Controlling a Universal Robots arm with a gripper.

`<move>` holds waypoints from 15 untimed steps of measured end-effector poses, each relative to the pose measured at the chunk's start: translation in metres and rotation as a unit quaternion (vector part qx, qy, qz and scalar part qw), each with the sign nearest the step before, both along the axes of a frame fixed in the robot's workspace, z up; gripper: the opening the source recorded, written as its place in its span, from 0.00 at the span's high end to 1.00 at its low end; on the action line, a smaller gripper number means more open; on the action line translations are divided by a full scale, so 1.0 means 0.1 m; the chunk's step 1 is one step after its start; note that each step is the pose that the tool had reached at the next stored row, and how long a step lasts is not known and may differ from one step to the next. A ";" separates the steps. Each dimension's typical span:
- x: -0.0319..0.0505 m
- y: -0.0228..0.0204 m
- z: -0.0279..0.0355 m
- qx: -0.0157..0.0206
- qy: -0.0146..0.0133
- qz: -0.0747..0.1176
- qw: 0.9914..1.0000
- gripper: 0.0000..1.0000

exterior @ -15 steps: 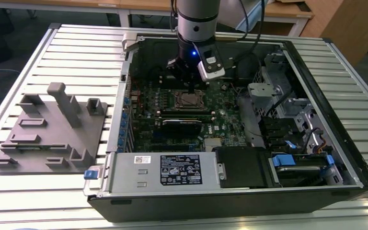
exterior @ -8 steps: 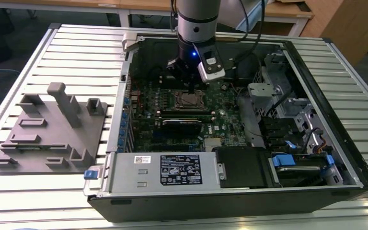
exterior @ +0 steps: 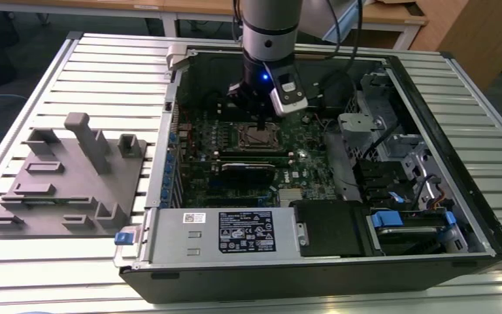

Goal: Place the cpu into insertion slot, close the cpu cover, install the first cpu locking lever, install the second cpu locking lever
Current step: 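Install the second cpu locking lever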

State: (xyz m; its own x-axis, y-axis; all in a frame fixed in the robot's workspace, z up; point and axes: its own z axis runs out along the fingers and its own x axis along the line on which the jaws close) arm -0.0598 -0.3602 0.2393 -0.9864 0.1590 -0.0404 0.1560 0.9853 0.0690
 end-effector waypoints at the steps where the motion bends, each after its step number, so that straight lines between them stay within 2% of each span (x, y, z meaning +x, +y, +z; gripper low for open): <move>1: 0.000 -0.011 0.000 0.001 0.000 0.000 1.000 0.89; 15: 0.001 -0.160 0.000 0.005 0.000 0.000 1.000 0.89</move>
